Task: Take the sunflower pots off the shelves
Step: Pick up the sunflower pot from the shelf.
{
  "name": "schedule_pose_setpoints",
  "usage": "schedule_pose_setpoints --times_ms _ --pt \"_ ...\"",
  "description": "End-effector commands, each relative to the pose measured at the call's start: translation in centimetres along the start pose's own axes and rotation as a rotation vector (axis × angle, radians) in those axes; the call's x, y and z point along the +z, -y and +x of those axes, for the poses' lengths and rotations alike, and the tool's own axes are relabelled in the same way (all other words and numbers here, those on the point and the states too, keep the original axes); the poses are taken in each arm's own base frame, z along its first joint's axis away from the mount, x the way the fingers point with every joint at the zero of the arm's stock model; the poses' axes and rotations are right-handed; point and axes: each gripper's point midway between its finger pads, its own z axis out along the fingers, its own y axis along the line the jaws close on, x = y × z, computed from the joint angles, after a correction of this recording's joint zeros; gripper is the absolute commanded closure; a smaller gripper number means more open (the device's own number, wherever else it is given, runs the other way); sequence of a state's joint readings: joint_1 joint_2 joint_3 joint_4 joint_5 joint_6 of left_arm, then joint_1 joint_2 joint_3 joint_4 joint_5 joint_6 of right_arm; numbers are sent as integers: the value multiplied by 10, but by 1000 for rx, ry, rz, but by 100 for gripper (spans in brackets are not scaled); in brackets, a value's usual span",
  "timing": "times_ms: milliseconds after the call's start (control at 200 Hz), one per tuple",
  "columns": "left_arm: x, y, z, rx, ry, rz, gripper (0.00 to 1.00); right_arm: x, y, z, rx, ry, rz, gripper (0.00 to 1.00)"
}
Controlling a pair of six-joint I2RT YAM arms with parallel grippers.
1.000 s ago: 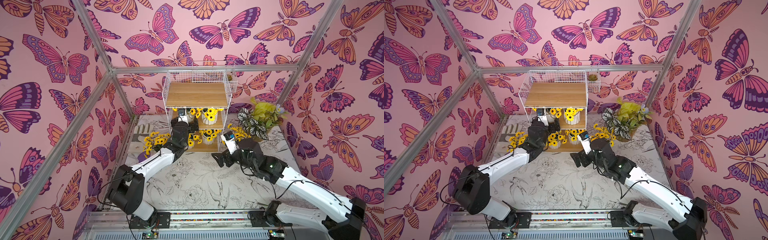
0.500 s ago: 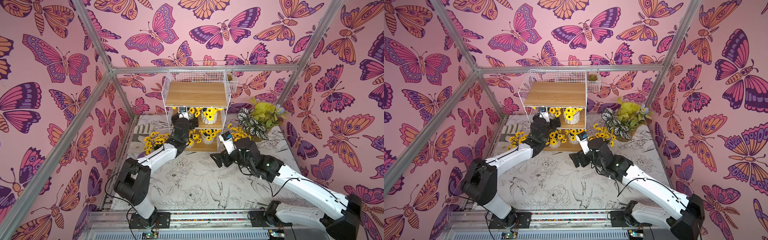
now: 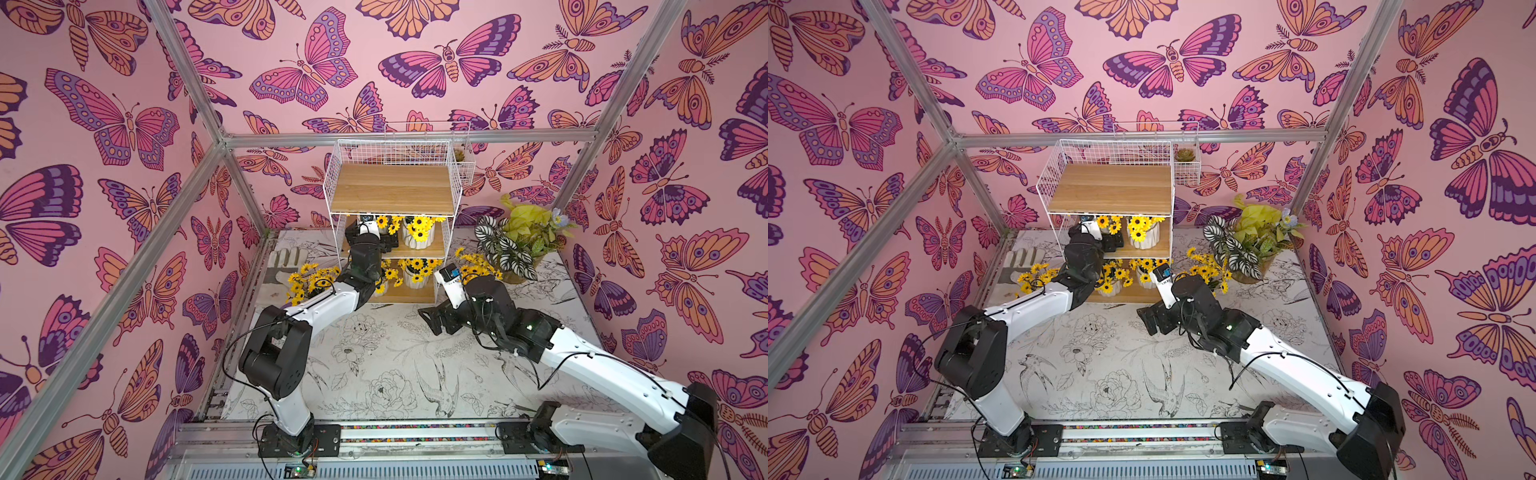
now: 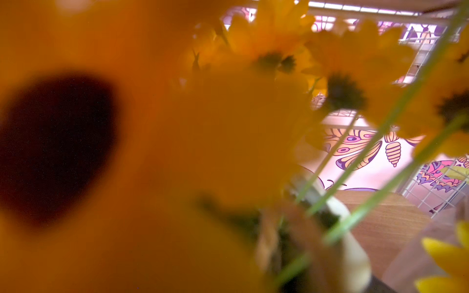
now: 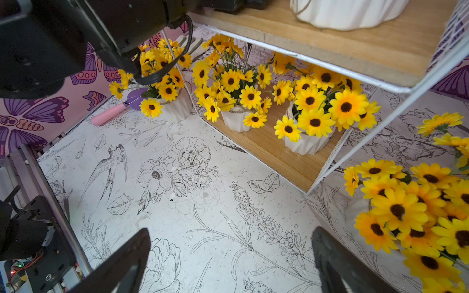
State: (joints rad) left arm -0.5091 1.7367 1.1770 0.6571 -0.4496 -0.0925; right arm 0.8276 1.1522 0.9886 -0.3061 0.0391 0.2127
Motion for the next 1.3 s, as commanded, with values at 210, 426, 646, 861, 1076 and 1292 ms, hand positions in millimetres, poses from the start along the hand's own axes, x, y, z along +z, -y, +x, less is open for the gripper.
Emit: schedule_pose_setpoints --times_ms 210,426,646,861,1076,1292 --pt "-4 0 36 8 -84 23 27 -1 -6 -7 11 18 -18 1" --pt "-18 -2 44 -6 -129 47 40 1 -6 -11 12 34 -19 1" --pt "-34 -8 55 -8 -161 61 42 7 -6 -17 13 45 -15 1" --pt "-50 -6 66 6 -186 89 43 14 -6 -24 3 64 -7 1" --pt "-50 8 61 29 -178 162 43 21 -5 -35 -4 75 13 1" --pt "-51 20 61 42 -212 274 42 22 -2 -46 -6 91 27 1"
